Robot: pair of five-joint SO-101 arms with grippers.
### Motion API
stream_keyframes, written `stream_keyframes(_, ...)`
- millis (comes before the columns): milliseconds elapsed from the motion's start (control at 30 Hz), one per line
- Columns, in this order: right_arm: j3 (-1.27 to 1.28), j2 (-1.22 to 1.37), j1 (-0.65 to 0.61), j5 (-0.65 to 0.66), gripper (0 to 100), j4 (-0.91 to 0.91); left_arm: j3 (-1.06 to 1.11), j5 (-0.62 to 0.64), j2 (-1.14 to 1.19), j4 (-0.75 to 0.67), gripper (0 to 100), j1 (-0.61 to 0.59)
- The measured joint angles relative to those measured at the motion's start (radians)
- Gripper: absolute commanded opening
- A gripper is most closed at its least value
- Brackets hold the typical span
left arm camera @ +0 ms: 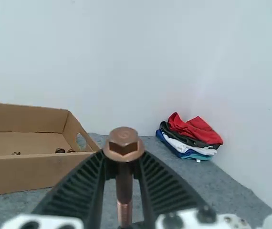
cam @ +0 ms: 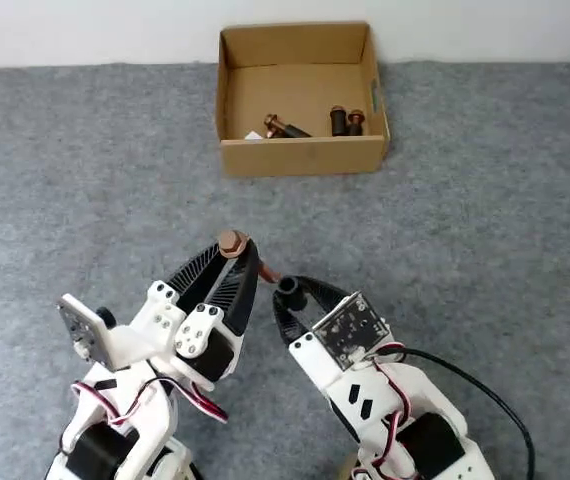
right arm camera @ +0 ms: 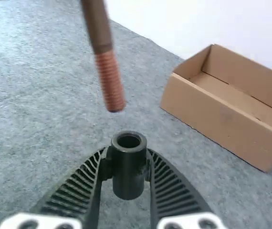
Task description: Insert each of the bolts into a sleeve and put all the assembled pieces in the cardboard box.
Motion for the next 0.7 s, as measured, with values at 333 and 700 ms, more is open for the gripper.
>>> stream_keyframes(333, 0.000, 0.000, -0.002, 0.025, 0.9, 0.000, 0.011, 0.031, 0.000, 0.000, 0, 0.026)
stream_keyframes(700, 0.003, 0.003, 0.000, 0.083, 0.9, -0.015, 0.084, -0.008, -0.009, -0.002, 0, 0.041)
